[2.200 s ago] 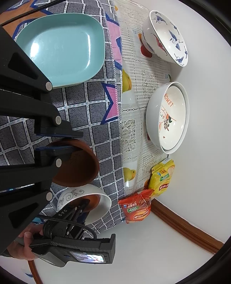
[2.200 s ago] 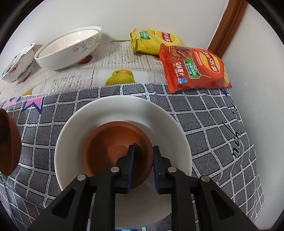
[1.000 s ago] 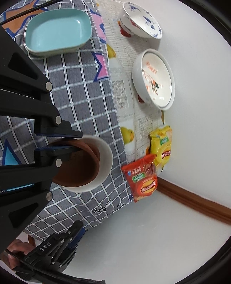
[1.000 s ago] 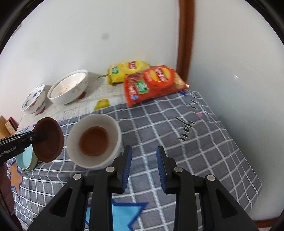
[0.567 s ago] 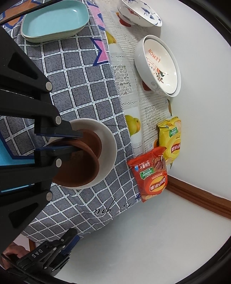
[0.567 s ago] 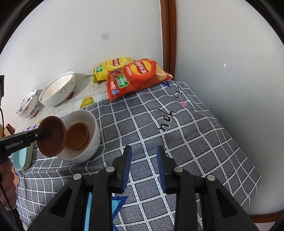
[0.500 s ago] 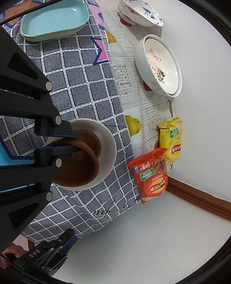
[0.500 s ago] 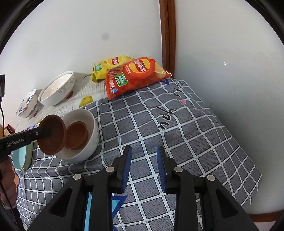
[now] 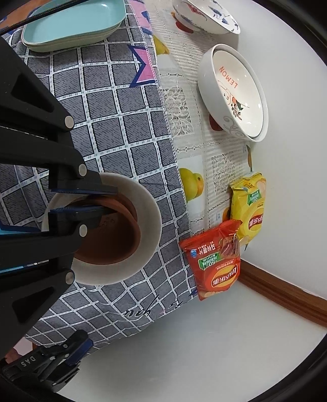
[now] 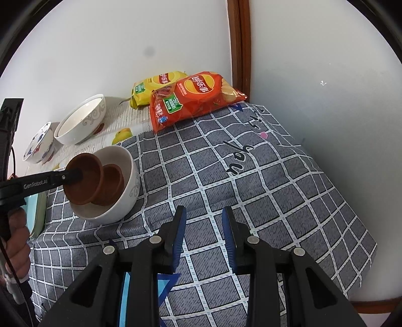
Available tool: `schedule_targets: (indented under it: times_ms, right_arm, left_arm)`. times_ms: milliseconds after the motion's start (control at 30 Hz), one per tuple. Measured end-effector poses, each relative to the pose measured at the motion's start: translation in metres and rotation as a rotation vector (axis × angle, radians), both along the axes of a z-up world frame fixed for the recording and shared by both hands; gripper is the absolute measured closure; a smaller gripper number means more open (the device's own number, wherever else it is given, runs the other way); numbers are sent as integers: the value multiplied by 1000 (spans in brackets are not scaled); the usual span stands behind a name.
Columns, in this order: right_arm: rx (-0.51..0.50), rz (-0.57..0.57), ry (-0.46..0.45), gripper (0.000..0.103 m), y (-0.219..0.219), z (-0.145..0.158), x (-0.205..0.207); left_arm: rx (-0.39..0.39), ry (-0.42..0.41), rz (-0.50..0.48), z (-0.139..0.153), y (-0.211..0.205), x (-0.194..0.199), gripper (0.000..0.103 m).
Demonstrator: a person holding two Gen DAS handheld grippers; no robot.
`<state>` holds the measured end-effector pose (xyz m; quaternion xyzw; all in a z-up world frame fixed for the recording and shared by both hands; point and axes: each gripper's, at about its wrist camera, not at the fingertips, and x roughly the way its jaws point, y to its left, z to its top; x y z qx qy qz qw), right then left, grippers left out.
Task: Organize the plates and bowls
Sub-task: 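Lower the left gripper's brown bowl into the white bowl onto the other brown bowl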
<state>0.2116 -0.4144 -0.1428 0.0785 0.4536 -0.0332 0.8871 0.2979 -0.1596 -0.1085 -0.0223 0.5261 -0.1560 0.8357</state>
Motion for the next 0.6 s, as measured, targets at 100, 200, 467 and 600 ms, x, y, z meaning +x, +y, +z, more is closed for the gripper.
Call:
schedule_targets:
  times_ms: [100,200,467,600]
  right_arm:
    - [0,0,4,70,1,-2,-1]
    - [8,-4,13,70,1,-7,-3]
    - [52,-28,43,70,-6,-20,-9]
    - [64,-42,48,70,-10,-23,-12]
  left_arm:
    - [5,7,0,-4,-1,3,95]
    - [2,14,2,-8,-2,6,95]
    - [-3,25,-8,-15,-7,10,95]
    - [-8,29,-7,-17,-9,11,95]
